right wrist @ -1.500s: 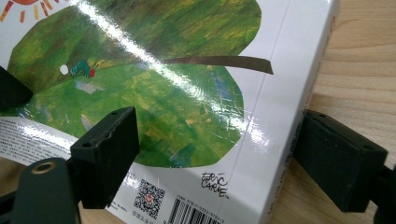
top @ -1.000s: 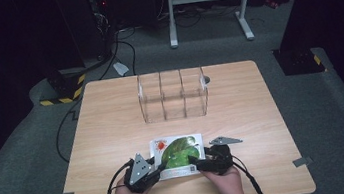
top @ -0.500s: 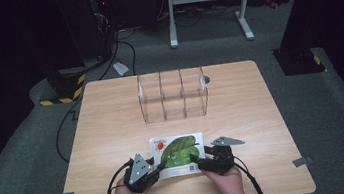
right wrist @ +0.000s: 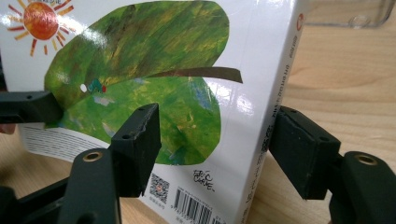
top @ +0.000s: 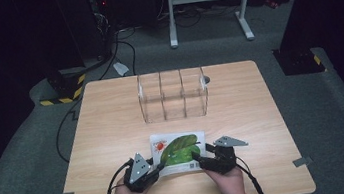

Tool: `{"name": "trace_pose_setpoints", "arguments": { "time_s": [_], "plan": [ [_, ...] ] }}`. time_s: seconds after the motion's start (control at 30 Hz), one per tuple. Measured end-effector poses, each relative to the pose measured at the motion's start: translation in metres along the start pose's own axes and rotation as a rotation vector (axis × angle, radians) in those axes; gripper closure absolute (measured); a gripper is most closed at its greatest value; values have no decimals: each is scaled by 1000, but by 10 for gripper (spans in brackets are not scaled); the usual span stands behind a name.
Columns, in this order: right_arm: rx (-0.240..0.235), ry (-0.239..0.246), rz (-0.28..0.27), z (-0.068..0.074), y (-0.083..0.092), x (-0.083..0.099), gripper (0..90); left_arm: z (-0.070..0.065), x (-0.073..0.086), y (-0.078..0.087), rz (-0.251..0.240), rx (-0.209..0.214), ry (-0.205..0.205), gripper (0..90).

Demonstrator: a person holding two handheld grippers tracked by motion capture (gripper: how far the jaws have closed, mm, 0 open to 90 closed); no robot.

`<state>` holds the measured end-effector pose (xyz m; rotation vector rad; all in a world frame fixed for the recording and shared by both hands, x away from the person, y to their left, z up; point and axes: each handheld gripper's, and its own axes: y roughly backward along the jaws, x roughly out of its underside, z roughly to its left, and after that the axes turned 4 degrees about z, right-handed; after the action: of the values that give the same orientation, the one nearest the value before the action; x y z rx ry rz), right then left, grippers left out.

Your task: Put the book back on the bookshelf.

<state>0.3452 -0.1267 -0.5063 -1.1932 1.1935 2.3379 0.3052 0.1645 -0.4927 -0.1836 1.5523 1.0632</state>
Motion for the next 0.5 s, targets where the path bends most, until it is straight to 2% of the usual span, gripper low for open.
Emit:
{"name": "trace_pose_setpoints", "arguments": {
  "time_s": [0.17,0.5],
  "plan": [
    [15,24,-43,2,8,-3,360,1,1,0,-17,-6,17,698],
    [36,61,-69,6,14,-5,363,3,7,-8,41,-25,2,711]
  ]
}}
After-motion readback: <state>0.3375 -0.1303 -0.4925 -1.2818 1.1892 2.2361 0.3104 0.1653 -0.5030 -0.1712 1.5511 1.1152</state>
